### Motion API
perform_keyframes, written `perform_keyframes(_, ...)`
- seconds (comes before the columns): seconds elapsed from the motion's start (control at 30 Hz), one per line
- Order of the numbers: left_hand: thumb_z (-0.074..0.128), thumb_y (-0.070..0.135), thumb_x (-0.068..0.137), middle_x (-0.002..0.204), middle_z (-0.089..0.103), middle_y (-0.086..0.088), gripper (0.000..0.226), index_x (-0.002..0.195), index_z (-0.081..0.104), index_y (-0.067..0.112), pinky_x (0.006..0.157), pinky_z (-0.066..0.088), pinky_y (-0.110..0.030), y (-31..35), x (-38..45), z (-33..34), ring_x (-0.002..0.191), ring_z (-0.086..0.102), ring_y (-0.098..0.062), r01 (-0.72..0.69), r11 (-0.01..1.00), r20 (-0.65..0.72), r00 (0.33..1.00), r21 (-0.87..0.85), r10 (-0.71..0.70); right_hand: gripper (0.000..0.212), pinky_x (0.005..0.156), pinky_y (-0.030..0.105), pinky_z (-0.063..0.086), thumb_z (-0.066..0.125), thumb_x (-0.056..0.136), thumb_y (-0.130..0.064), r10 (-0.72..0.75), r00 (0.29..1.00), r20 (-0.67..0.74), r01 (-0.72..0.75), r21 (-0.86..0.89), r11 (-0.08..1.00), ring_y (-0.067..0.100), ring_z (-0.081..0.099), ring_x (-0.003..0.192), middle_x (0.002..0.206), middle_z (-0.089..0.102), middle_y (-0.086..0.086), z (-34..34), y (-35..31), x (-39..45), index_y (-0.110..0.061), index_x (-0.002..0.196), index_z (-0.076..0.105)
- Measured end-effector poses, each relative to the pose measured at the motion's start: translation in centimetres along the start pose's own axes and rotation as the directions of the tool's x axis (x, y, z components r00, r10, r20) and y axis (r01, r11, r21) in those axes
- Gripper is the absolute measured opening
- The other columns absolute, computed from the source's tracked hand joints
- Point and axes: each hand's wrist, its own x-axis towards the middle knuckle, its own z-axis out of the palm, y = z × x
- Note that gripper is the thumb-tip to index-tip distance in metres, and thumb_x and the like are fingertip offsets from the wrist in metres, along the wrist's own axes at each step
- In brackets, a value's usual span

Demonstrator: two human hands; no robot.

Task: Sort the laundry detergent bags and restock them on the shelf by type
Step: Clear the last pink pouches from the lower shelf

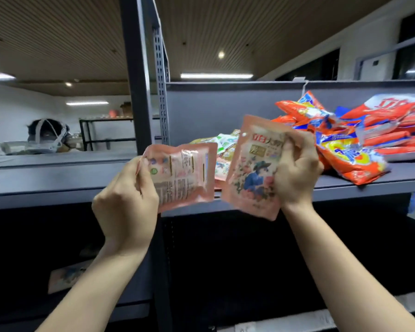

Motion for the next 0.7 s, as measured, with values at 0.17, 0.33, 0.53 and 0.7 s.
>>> perform_keyframes(0.17,0.052,0.013,0.096,0.060,0.064,-0.016,0.023,0.089,0.070,0.000,0.054,0.032,-0.025,2.6,2.3,3.7,0.049,0.054,-0.031,0.117,0.986,0.090,0.990,-0.116,-0.107,0.020,0.066,0.008,0.033,0.046,0.097,-0.013,-0.113,0.990,-0.086,0.103,-0.114,0.988,0.003,0.048,0.077,0.089,0.058,-0.003,0.0,3.0,5.8,-0.003,0.101,0.063)
perform_keyframes(0.33,0.052,0.014,0.095,0.099,0.072,-0.013,0.026,0.111,0.069,0.003,0.067,0.036,-0.005,4.0,3.3,7.7,0.082,0.065,-0.016,0.221,0.945,-0.004,0.973,-0.243,-0.229,0.027,0.092,0.028,0.033,0.045,0.093,-0.019,0.292,0.758,0.583,-0.035,-0.412,0.911,0.024,0.058,0.105,0.108,0.067,0.007,0.7,7.9,4.1,-0.024,0.111,0.065)
perform_keyframes(0.53,0.053,0.017,0.094,0.099,0.073,-0.008,0.027,0.116,0.068,0.020,0.063,0.039,-0.023,6.0,4.1,13.6,0.084,0.067,-0.021,0.297,0.915,-0.068,0.943,-0.273,-0.326,0.052,0.111,0.035,0.025,0.057,0.088,-0.041,0.425,0.464,0.778,0.069,-0.510,0.858,0.019,0.034,0.137,0.149,0.040,0.001,-0.8,9.2,3.8,-0.027,0.138,0.049)
perform_keyframes(0.7,0.044,0.040,0.091,0.104,0.070,0.003,0.034,0.122,0.059,0.043,0.072,0.052,-0.034,7.5,2.0,19.8,0.092,0.064,-0.020,0.025,0.997,0.523,0.852,-0.078,0.019,0.035,0.086,0.028,0.039,0.050,0.090,-0.027,0.478,0.511,0.715,-0.148,-0.475,0.868,0.018,0.051,0.110,0.131,0.053,0.005,-1.2,9.6,4.0,-0.019,0.124,0.053)
